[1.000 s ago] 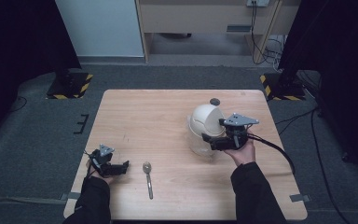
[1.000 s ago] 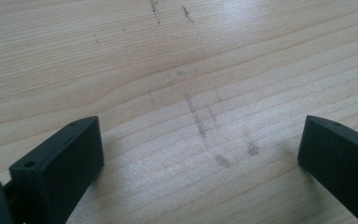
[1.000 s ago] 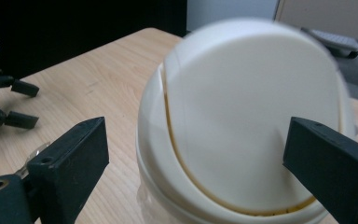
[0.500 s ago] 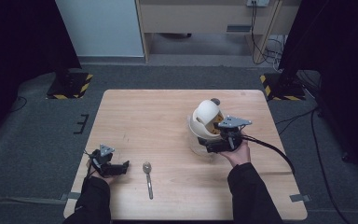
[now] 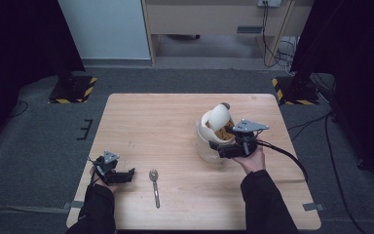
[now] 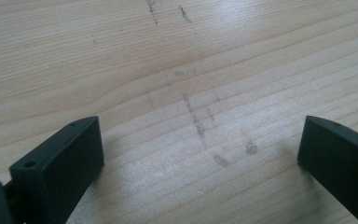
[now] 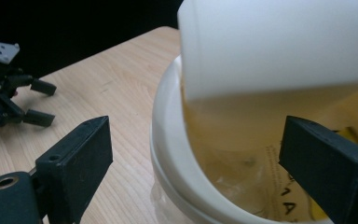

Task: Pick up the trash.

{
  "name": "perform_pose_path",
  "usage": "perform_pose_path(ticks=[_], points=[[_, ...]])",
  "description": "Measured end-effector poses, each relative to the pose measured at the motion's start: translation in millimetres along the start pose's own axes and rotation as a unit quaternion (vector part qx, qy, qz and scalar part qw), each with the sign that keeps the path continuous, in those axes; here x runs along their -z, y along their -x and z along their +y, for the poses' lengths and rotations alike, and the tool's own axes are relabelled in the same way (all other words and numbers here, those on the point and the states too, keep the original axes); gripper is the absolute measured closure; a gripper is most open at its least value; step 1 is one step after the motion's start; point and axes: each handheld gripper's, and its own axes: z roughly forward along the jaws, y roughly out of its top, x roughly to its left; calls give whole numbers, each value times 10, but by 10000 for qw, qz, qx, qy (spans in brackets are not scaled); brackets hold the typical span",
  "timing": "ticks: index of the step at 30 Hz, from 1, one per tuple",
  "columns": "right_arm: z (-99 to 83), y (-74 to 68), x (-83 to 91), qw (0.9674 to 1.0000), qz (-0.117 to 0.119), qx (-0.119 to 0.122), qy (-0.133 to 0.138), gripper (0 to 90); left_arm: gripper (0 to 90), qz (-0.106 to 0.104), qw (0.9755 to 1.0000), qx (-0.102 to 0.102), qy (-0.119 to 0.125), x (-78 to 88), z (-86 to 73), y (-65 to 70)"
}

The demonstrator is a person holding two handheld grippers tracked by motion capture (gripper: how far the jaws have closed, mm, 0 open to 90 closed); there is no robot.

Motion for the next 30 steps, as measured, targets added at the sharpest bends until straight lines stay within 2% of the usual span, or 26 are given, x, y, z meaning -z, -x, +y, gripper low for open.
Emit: perform_pose_path(ticks=[4, 6, 7, 10, 13, 16, 20, 24, 30], points=[[45, 28, 124, 9999, -97, 4, 109, 100, 18, 21, 10000, 16, -74, 19, 16, 14], [74, 49, 243, 9996, -225, 40, 161, 100, 73, 0, 9999, 19, -121, 35, 28, 25], [74, 49, 243, 9996, -225, 40, 161, 100, 73, -21, 9999, 38, -139, 44, 35, 33], [69, 81, 363, 9991, -341, 39, 251, 100, 131, -131, 9996, 159, -180, 74, 58, 69], [26, 120, 463, 9985, -472, -25, 260, 94, 150, -256, 9995, 158, -53, 114, 80, 135], [-44, 171, 569, 9979, -601, -51, 234, 92, 169, -411, 9989, 172, 133, 183, 117, 244], [-156, 241, 702, 9969, -742, -155, 193, 87, 189, -722, 9968, 212, 268, 264, 136, 420], [-279, 298, 792, 9959, -853, -262, 159, 86, 193, -935, 9951, 211, 255, 323, 141, 600], [-501, 385, 885, 9939, -1003, -463, 36, 84, 208, -999, 9950, 19, 36, 346, 110, 858]])
